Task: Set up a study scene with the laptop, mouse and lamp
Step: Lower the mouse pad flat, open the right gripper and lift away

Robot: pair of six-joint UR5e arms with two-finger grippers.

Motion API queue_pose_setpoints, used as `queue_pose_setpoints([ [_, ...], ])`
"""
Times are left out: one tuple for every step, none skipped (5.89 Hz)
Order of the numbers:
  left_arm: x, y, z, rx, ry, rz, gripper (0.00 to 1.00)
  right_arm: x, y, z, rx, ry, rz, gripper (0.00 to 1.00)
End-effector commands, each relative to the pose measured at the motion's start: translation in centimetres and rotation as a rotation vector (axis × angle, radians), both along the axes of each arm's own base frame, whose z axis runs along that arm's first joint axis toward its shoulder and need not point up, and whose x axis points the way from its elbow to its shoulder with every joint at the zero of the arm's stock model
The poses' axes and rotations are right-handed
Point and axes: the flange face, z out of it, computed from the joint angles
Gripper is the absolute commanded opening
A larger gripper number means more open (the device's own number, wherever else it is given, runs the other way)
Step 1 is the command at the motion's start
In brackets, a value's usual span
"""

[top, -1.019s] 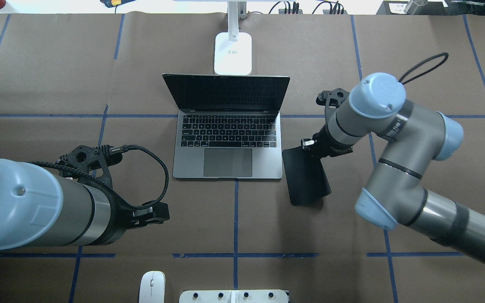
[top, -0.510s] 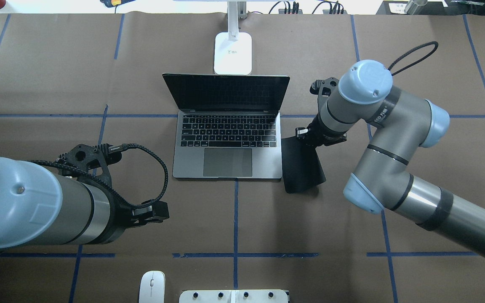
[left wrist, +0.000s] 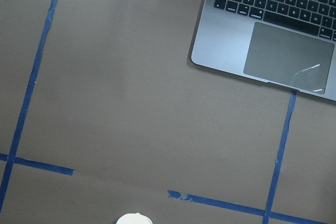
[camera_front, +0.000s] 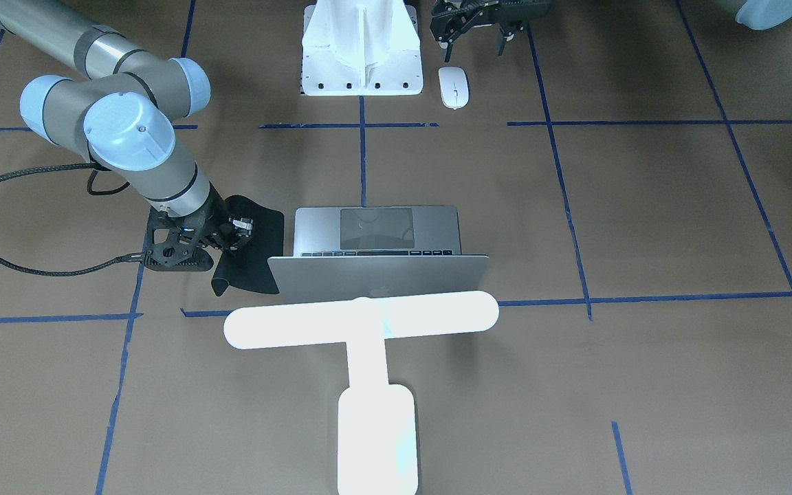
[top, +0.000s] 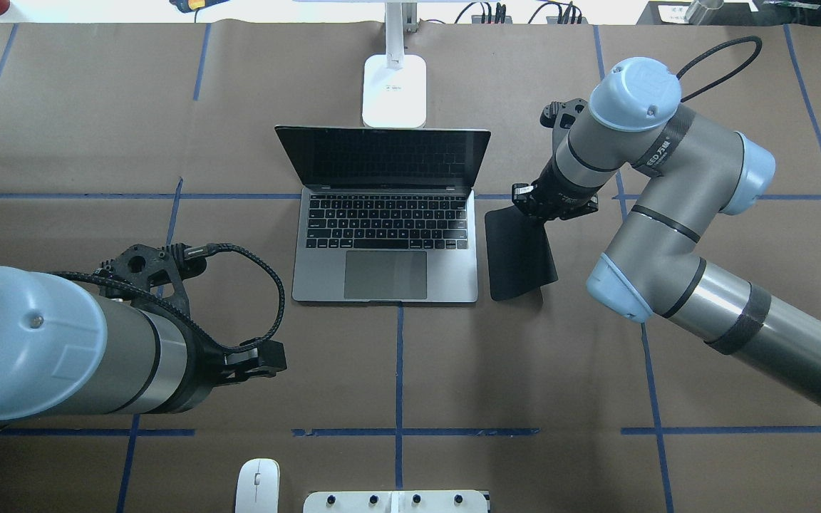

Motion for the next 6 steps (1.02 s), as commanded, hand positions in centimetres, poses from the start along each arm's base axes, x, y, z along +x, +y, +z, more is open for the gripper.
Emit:
queue_pose_setpoints([
  [0.2, 0.1, 1.1, -0.003, -0.026, 0.006, 1.00, -0.1, -0.1, 0.2, 0.000, -0.001, -0.004, 1.00],
  [0.3, 0.5, 2.9, -0.010, -0.052, 0.019, 1.00, 1.2, -0.9, 0.0, -0.002, -0.003, 0.012, 1.00],
  [0.8, 0.8, 3.6, -0.008, -0.040, 0.030, 1.00, 3.9, -2.0, 0.3, -0.022, -0.022, 0.025, 1.00],
  [2.6, 3.6, 5.9, -0.006, -0.052, 0.099, 1.00, 6.9, -3.3, 0.4, -0.041, -0.044, 0.039, 1.00],
  [4.3, 4.7, 7.9, -0.002, -0.053, 0.129, 1.00, 8.9, -3.0, -0.5, -0.051, -0.004, 0.026, 1.00],
  [5.3, 5.3, 8.8, -0.004, -0.060, 0.144, 1.00, 11.5, -1.9, -2.2, -0.042, 0.060, -0.026, 1.00],
])
